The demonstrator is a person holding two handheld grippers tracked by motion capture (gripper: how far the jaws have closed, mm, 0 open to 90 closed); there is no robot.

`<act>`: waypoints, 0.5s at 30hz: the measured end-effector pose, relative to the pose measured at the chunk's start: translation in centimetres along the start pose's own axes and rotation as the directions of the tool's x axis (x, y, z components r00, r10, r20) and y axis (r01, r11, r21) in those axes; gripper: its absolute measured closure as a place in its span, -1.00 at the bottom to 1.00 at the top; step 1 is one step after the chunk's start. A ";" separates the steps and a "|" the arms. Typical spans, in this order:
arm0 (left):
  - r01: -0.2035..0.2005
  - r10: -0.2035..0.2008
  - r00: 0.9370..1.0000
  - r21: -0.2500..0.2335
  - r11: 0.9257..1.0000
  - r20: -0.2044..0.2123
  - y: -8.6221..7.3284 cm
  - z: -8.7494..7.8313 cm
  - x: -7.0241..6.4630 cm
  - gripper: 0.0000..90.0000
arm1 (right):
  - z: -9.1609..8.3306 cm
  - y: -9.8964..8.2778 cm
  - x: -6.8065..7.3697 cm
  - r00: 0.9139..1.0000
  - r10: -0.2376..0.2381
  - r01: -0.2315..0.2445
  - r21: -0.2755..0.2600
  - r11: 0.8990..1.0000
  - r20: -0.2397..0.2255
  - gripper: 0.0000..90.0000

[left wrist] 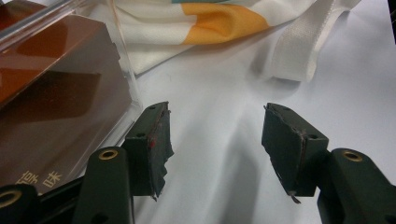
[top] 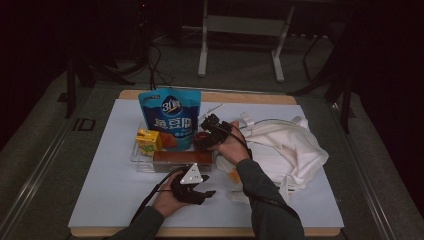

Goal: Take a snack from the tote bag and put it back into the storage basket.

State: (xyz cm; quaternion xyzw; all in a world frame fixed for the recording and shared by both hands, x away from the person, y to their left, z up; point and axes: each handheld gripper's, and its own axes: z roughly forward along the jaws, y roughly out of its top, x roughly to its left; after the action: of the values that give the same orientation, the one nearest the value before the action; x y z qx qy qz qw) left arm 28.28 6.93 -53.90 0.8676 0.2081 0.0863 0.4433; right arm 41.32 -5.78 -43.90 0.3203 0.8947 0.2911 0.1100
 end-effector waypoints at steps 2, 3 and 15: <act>0.001 -0.001 1.000 0.000 1.000 0.000 0.0 0.0 0.0 -0.06 | -0.3 0.1 0.0 1.000 -0.016 0.016 0.007 1.000 0.013 -0.44; 0.003 -0.003 1.000 -0.001 1.000 0.001 0.0 0.0 0.0 -0.06 | -0.4 0.1 -0.1 1.000 -0.016 0.016 0.007 1.000 0.005 -0.44; -0.001 0.001 1.000 -0.001 1.000 -0.004 0.0 0.0 0.0 -0.06 | -2.0 -0.6 -0.7 0.999 -0.030 0.030 -0.022 0.999 0.013 -0.35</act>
State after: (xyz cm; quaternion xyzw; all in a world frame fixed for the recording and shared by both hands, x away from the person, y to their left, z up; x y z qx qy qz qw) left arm 28.26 6.91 -53.91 0.8673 0.2086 0.0884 0.4431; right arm 40.79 -7.51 -42.65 0.3074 0.8955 0.2972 0.1234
